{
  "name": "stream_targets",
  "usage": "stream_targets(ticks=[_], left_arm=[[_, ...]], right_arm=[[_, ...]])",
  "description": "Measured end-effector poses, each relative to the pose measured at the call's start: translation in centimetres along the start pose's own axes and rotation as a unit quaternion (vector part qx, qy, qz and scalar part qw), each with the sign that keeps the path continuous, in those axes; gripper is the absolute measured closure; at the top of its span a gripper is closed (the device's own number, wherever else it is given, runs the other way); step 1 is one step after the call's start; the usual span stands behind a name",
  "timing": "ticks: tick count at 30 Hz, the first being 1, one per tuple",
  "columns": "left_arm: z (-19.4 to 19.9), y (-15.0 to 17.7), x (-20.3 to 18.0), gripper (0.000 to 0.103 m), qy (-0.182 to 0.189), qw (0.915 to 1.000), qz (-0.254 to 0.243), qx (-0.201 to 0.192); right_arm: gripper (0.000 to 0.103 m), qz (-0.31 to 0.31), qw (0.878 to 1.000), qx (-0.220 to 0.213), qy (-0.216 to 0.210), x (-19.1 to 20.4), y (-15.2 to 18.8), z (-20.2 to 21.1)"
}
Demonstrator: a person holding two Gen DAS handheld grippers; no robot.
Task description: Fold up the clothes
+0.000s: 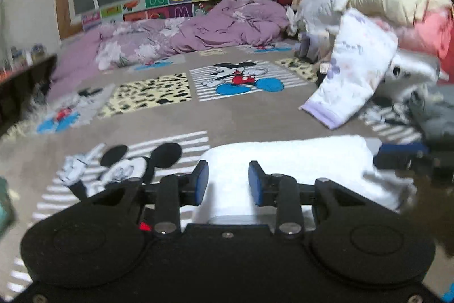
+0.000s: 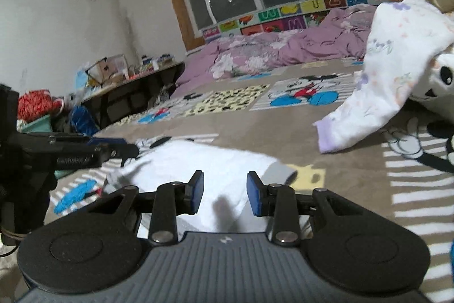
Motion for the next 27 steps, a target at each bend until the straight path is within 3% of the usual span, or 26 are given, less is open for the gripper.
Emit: stream_targets(ticks=[5,9,17,19,21,23,25,27], left_arm=[[-2.0,3.3,-1.7,0.074,0.013,0.9987,-0.011,0.048],[-2.4,4.6,-2.5,0.074,0.002,0.9987,-0.035,0.038],[-2.5,4.7,-2.2,0.074,-0.005,0.9980,-0.041,0.049],[-1.8,4.5,-2.0,0.074,-0.001,0.9975,-0.038,0.059],[-1.0,4.3,-1.8,0.073,0.006,0.9972,-0.031,0.067],[0.2,3.9,-0.9,0.072,0.022,0.9973,0.001,0.070],[1.5,3.3,0.3,0.044,0.032,0.9966,0.043,0.063],[2.5,2.8,1.7,0.042,0.034,0.9939,0.091,0.052]], right_arm=[[0.069,0.005,0.998,0.055,0.025,-0.3,2.0,-1.6],[0.069,-0.034,0.996,0.075,0.020,-1.2,2.8,-1.8],[0.069,-0.019,0.995,0.085,0.043,-0.8,3.1,-1.4],[0.064,-0.021,0.995,0.078,0.053,-0.9,2.7,-0.9],[0.051,-0.039,0.995,0.066,0.066,-1.4,2.5,0.3],[0.047,-0.067,0.993,0.054,0.077,-2.3,2.4,1.4],[0.040,-0.127,0.988,0.053,0.067,-3.8,2.6,2.1],[0.033,-0.192,0.979,0.051,0.040,-4.9,2.9,2.5]])
Point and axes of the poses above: each gripper's, at about its wrist camera, not at the fingertips, and z roughly against the way its jaws point, x to its left, y to its underside, the point moved 9 cm from there along -z, roughly the way its jaws point, and after that the axes turned 2 degrees about x, right-handed, at the moved point
